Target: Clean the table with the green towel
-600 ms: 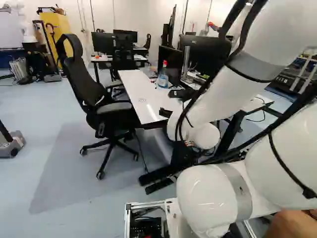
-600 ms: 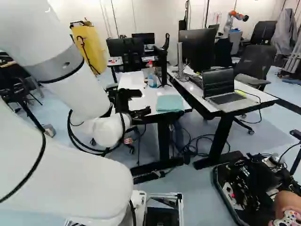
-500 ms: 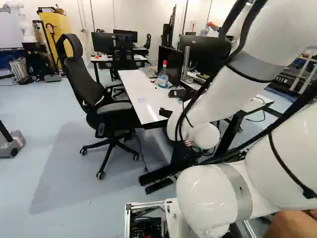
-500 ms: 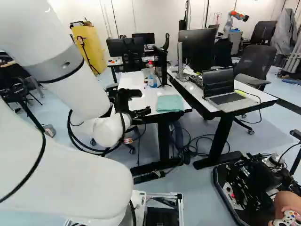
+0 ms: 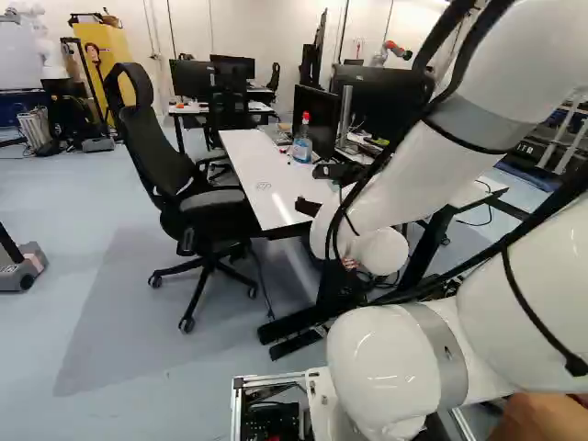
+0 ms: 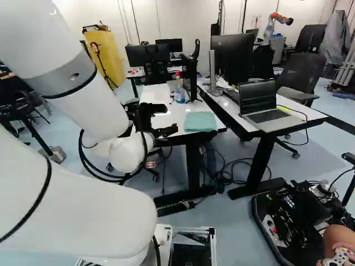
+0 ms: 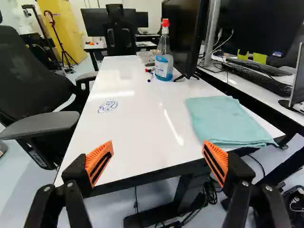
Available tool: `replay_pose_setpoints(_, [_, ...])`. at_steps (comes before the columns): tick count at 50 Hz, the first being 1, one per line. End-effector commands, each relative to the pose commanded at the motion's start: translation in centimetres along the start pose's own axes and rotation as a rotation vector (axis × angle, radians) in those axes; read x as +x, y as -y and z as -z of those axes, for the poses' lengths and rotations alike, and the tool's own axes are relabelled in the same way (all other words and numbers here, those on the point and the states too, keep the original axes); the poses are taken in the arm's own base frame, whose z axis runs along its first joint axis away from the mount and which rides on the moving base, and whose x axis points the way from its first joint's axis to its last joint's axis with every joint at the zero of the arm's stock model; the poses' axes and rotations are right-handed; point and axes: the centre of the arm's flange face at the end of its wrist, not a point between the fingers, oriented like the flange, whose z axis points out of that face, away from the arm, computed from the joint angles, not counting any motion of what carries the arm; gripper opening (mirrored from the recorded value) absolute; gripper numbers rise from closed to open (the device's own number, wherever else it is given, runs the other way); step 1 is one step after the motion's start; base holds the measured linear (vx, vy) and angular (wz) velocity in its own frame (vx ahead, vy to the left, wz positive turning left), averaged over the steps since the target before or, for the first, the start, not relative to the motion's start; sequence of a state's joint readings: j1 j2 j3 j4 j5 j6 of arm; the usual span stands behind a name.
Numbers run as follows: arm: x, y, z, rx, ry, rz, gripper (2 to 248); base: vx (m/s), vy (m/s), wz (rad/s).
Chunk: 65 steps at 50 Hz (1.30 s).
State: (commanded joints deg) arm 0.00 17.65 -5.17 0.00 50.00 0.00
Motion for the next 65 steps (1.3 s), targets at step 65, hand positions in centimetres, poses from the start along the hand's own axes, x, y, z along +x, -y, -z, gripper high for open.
replay_pose_setpoints(65, [7.4,-3.2,-4.5,-0.092,-0.023,-0.027,247,0.000,0.000,0.000])
